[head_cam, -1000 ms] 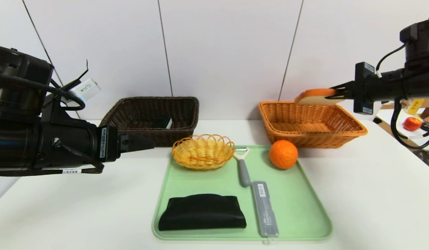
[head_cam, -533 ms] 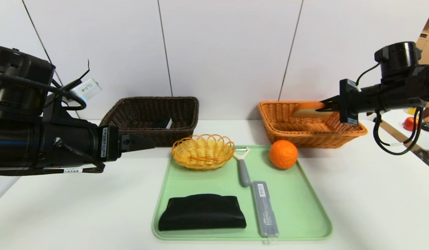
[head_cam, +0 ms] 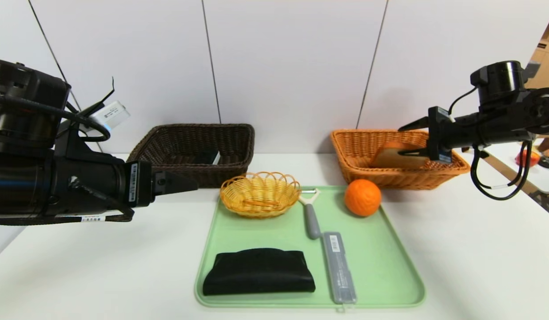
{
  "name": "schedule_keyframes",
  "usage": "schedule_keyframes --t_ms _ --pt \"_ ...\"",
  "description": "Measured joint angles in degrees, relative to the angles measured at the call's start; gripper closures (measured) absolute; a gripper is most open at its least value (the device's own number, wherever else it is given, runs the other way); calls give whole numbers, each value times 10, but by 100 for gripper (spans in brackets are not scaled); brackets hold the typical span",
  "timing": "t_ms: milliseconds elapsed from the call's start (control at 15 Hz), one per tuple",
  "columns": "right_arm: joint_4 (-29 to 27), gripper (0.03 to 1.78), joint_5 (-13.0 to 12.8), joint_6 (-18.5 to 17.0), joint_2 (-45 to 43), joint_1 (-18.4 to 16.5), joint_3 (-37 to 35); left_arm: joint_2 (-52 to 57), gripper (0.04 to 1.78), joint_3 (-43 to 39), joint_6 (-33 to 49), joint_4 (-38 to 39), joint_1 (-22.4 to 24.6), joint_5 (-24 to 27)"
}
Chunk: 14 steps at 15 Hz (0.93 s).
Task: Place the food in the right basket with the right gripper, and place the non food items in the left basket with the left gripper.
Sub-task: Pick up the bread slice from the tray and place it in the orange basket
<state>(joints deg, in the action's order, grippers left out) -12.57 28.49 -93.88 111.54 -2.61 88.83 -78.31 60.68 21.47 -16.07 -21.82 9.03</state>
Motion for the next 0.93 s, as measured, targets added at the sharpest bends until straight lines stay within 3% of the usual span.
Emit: schedule_keyframes --t_ms 333,533,667,733,867,933 --pt "-36 52 13 -2 -49 12 11 0 13 -1 0 0 0 0" --pt "-143 39 22 22 -125 69 65 1 13 -1 0 0 0 0" --pt "-257 32 4 117 -166 124 108 2 13 -1 0 0 -1 0" --pt "-315 30 -26 183 -178 159 122 3 13 -1 0 0 -1 0" --pt "-430 25 -133 321 -190 231 133 4 13 -2 0 0 -1 0" --pt "-470 23 -188 375 -190 257 126 5 13 -2 0 0 0 0"
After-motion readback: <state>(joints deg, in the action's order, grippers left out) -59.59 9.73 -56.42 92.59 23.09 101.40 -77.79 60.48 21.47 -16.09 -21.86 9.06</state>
